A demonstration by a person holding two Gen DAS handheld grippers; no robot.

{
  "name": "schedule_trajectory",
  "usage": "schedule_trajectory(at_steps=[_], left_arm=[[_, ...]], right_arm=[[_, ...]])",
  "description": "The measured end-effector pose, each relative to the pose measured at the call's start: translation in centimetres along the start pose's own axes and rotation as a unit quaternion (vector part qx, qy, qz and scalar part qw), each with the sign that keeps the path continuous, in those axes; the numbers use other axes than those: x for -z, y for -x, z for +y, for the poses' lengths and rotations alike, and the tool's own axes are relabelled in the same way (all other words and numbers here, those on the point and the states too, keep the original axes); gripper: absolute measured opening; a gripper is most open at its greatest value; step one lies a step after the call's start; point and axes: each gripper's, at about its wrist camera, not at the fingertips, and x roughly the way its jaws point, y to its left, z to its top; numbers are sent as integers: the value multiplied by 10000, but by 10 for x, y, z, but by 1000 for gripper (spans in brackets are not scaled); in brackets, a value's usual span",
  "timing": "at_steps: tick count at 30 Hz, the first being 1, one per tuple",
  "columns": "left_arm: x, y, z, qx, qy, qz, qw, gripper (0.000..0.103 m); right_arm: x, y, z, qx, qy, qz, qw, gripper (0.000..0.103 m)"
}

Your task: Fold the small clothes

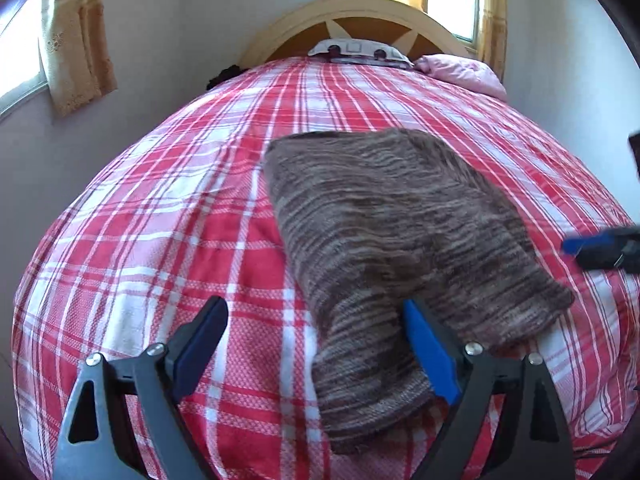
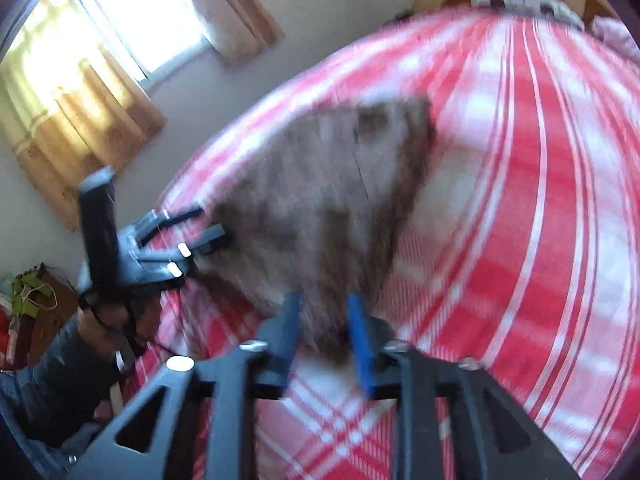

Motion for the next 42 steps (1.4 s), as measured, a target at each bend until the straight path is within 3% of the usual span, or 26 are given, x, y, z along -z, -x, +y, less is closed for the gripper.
schedule_trajectory(at_steps=[2, 4, 9, 12, 18, 26, 30, 42], left_arm=[[1, -6, 4, -27, 129, 119, 9998, 92], [3, -10, 5, -34, 181, 172, 9997, 92], [6, -11, 7, -81, 264, 264, 9993, 96], [7, -12, 6, -55, 268, 341, 9990, 96], [14, -11, 4, 15, 377, 434, 9983, 99], [15, 37, -9, -67, 134, 48, 9999, 99], [10, 65, -13, -18, 177, -258, 9995, 99], [-10, 112, -24, 96, 151, -922, 9956, 99]], right_arm=[[-13, -2, 6, -295, 88, -239, 9992, 46], [-25, -18, 13, -237, 214, -339, 9989, 46], [-26, -80, -7, 230, -1, 502, 9985, 45], [-22, -79, -16, 91, -154, 377, 9991, 45], [0, -71, -17, 206, -69, 427, 9989, 44], [17, -8, 18, 965, -81, -427, 9944, 46], [25, 22, 43, 1380, 140, -760, 9874, 57], [31, 72, 97, 2070, 887, -1423, 9639, 57]])
